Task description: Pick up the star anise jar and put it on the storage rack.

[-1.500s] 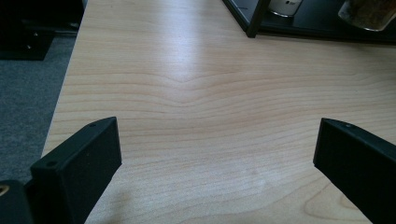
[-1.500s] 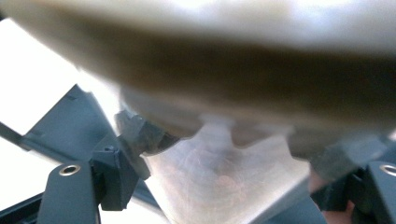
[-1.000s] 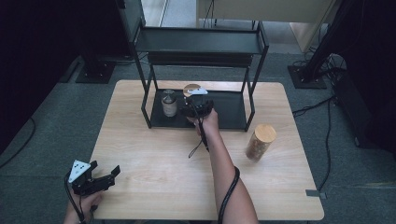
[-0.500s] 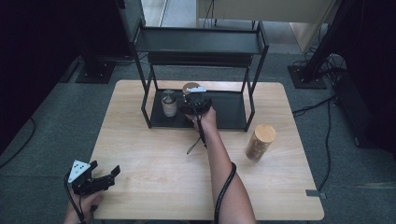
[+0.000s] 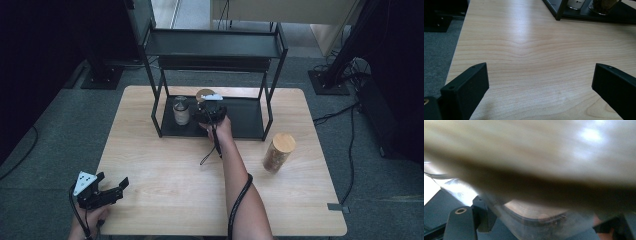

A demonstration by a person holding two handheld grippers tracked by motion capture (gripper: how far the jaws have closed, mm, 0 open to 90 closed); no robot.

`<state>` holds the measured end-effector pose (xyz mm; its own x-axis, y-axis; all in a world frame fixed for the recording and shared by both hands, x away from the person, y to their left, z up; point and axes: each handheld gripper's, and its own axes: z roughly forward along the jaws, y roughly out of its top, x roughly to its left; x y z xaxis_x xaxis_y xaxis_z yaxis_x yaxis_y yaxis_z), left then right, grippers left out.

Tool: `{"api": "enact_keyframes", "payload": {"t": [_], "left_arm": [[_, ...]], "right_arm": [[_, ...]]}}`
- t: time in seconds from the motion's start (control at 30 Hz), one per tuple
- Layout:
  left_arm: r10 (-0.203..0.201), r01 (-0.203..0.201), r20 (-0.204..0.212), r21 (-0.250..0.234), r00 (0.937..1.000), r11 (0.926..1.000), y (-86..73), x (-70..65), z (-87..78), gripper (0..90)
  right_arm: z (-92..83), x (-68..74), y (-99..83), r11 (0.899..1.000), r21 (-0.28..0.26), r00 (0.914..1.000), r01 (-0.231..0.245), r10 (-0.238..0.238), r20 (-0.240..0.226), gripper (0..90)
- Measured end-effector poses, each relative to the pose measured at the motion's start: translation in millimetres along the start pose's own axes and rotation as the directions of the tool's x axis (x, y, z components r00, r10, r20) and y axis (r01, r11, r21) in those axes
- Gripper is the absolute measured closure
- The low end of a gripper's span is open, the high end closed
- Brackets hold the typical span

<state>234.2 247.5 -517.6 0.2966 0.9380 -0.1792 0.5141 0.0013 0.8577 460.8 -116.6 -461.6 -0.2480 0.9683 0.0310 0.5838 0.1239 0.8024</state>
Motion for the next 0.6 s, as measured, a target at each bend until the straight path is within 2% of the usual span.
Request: {"api": "enact_keyframes", "payload": {"t": [0.07,0.1,0.17,0.2,0.27,0.4,0.5,0.6], "left_arm": [[0.0,0.0,-0.001,-0.001,1.0,1.0,0.0,0.0,-0.1,1.1],[0.0,0.0,-0.001,-0.001,1.0,1.0,-0.1,0.0,-0.1,1.1],[0.0,0.0,0.001,0.0,1.0,1.0,0.0,0.1,-0.1,1.1],[-0.001,0.001,0.002,0.0,1.0,1.0,0.0,0.1,0.1,1.1],[0.001,-0.001,0.003,0.003,1.0,1.0,0.1,0.1,0.4,1.1],[0.001,-0.001,0.002,0.003,1.0,1.0,0.1,-0.1,0.4,1.1],[0.003,-0.003,0.002,0.004,1.0,1.0,0.1,-0.2,0.4,1.1],[0.005,-0.005,-0.001,0.004,1.0,1.0,0.1,-0.3,0.3,1.1]], "right_arm": [[1.1,-0.5,-2.1,1.0,0.014,0.9999,0.01,-0.01,0.0,19.1],[0.7,-0.9,-3.7,1.0,0.012,0.9998,0.011,-0.01,-0.017,14.2],[-1.3,-2.1,-6.2,1.0,0.015,0.9967,-0.013,0.014,-0.08,4.6],[-2.2,-1.8,-7.7,1.0,0.015,0.9971,-0.009,0.01,-0.075,1.5],[-2.6,-3.0,-11.7,1.0,0.021,0.9982,-0.004,0.005,-0.06,0.8],[-4.4,-9.4,-20.8,0.999,0.017,0.9972,-0.045,0.046,-0.059,0.4],[-6.9,-10.3,-27.6,0.999,0.001,0.9975,-0.05,0.05,-0.049,1.1],[-9.1,-9.8,-34.9,0.999,0.002,0.9983,-0.035,0.035,-0.046,1.1]]}}
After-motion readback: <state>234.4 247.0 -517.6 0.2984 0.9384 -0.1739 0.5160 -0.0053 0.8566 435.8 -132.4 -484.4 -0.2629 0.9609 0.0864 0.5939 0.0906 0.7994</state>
